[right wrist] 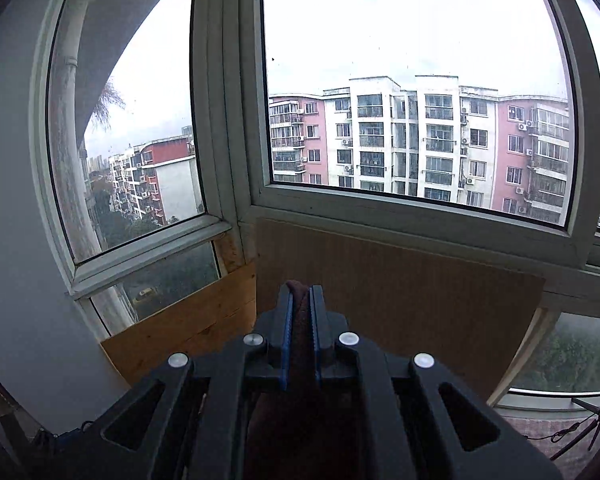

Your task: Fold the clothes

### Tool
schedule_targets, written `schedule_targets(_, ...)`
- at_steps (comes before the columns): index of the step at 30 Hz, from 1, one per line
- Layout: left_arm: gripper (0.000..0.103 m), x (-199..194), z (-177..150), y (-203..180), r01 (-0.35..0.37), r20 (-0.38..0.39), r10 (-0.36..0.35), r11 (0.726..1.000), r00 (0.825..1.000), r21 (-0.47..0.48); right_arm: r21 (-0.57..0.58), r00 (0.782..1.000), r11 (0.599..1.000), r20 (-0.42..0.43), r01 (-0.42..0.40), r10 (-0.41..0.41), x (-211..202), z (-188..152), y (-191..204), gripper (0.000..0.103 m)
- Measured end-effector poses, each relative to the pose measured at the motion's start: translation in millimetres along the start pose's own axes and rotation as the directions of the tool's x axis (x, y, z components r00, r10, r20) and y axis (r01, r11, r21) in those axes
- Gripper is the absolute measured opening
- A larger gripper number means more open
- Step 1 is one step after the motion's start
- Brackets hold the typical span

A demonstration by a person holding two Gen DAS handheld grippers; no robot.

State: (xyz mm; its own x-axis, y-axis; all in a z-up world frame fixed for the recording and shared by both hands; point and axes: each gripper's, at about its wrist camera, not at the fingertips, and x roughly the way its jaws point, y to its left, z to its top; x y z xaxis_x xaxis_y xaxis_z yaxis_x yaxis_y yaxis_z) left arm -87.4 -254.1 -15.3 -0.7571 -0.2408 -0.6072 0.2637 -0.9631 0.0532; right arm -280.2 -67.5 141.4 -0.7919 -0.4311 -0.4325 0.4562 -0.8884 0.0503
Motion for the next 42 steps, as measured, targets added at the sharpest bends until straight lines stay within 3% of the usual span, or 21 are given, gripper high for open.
schedule_targets(3, 0.102, -1.9, -11.2, -0.3, 0.001, -0.007, -0.001, 1.000, 1.000, 0.028, -0.011, 0.970, 1.000, -0.243, -0.029, 0.026, 66.2, -13.1, 9.8, 0.030)
schedule_targets(5, 0.102, 0.4, -20.3, -2.9, 0.017, -0.026, -0.015, 0.998, 1.000, 0.056, -0.031, 0.958, 0.999, -0.287, -0.030, 0.020, 72.4, -41.9, 6.3, 0.031)
schedule_targets(8, 0.102, 12.9, -37.5, -12.1, 0.059, -0.075, -0.051, 0.993, 0.996, 0.105, -0.009, 0.950, 0.999, -0.309, -0.045, 0.040, 53.8, -109.6, -12.0, 0.063)
schedule_targets(10, 0.102, 26.9, -52.3, -24.1, 0.109, -0.131, -0.092, 0.985, 0.987, 0.134, -0.006, 0.928, 0.999, -0.372, -0.035, 0.031, 40.8, -174.4, -25.6, 0.066)
schedule_targets(15, 0.102, 60.3, -89.0, -56.4, 0.207, -0.264, -0.151, 0.958, 0.953, 0.197, 0.009, 0.804, 1.000, -0.595, 0.011, -0.004, 39.1, -332.8, -33.6, 0.066)
schedule_targets(17, 0.102, 69.5, -100.3, -66.8, 0.216, -0.301, -0.144, 0.951, 0.943, 0.220, 0.065, 0.780, 0.998, -0.625, 0.011, 0.032, 51.4, -362.9, -31.7, 0.066)
schedule_targets(19, 0.102, 72.5, -102.7, -68.5, 0.210, -0.314, -0.129, 0.948, 0.941, 0.238, 0.094, 0.792, 0.996, -0.608, -0.008, 0.064, 57.0, -367.1, -31.1, 0.058)
schedule_targets(20, 0.102, 70.4, -100.9, -66.6, 0.205, -0.313, -0.122, 0.947, 0.942, 0.246, 0.122, 0.789, 0.992, -0.608, -0.017, 0.089, 58.2, -365.4, -32.8, 0.040)
schedule_targets(21, 0.102, 66.8, -97.3, -62.9, 0.202, -0.304, -0.121, 0.946, 0.945, 0.253, 0.151, 0.786, 0.988, -0.608, -0.026, 0.114, 59.3, -363.8, -34.5, 0.006)
schedule_targets(24, 0.102, 57.6, -82.3, -50.4, 0.184, -0.263, -0.113, 0.947, 0.958, 0.264, 0.207, 0.845, 0.977, -0.511, -0.057, 0.158, 17.9, -330.9, -49.1, 0.004)
schedule_targets(27, 0.102, 48.6, -65.3, -44.6, 0.191, -0.225, -0.133, 0.946, 0.965, 0.261, 0.209, 0.913, 0.977, -0.388, -0.045, 0.125, -53.9, -288.8, -64.6, 0.004)
schedule_targets(29, 0.102, 42.6, -55.2, -48.4, 0.218, -0.202, -0.167, 0.938, 0.965, 0.269, 0.225, 0.953, 0.974, -0.301, 0.021, 0.049, -108.7, -263.0, -81.2, 0.004)
schedule_targets(31, 0.102, 37.7, -49.2, -61.1, 0.260, -0.189, -0.211, 0.921, 0.959, 0.291, 0.235, 0.960, 0.963, -0.272, 0.134, -0.068, -162.1, -254.5, -101.2, 0.004)
schedule_targets(32, 0.102, 35.9, -47.5, -69.8, 0.286, -0.188, -0.237, 0.908, 0.953, 0.305, 0.254, 0.949, 0.943, -0.281, 0.214, -0.140, -184.8, -260.0, -111.3, 0.004)
schedule_targets(34, 0.102, 35.7, -49.8, -92.4, 0.340, -0.203, -0.285, 0.877, 0.937, 0.341, 0.291, 0.883, 0.869, -0.378, 0.399, -0.279, -222.3, -288.9, -139.5, 0.005)
schedule_targets(35, 0.102, 36.0, -51.8, -104.4, 0.367, -0.213, -0.307, 0.858, 0.928, 0.359, 0.263, 0.804, 0.822, -0.490, 0.504, -0.337, -231.1, -314.2, -154.6, 0.008)
schedule_targets(37, 0.102, 39.2, -61.9, -133.0, 0.410, -0.250, -0.333, 0.822, 0.909, 0.395, 0.169, 0.597, 0.709, -0.688, 0.684, -0.413, -248.5, -368.4, -185.4, 0.030)
schedule_targets(38, 0.102, 40.2, -69.2, -147.8, 0.432, -0.272, -0.344, 0.804, 0.899, 0.409, 0.138, 0.509, 0.651, -0.749, 0.746, -0.425, -259.0, -394.5, -197.3, 0.030)
schedule_targets(39, 0.102, 40.4, -77.6, -162.5, 0.454, -0.294, -0.356, 0.787, 0.887, 0.418, 0.149, 0.488, 0.632, -0.772, 0.761, -0.406, -267.5, -411.9, -204.2, 0.030)
schedule_targets(41, 0.102, 40.8, -94.8, -191.6, 0.498, -0.341, -0.376, 0.753, 0.862, 0.429, 0.228, 0.534, 0.625, -0.766, 0.746, -0.358, -287.5, -430.6, -214.3, 0.030)
schedule_targets(42, 0.102, 40.8, -104.1, -204.8, 0.519, -0.365, -0.383, 0.740, 0.848, 0.429, 0.234, 0.565, 0.653, -0.744, 0.720, -0.357, -281.2, -426.7, -213.0, 0.030)
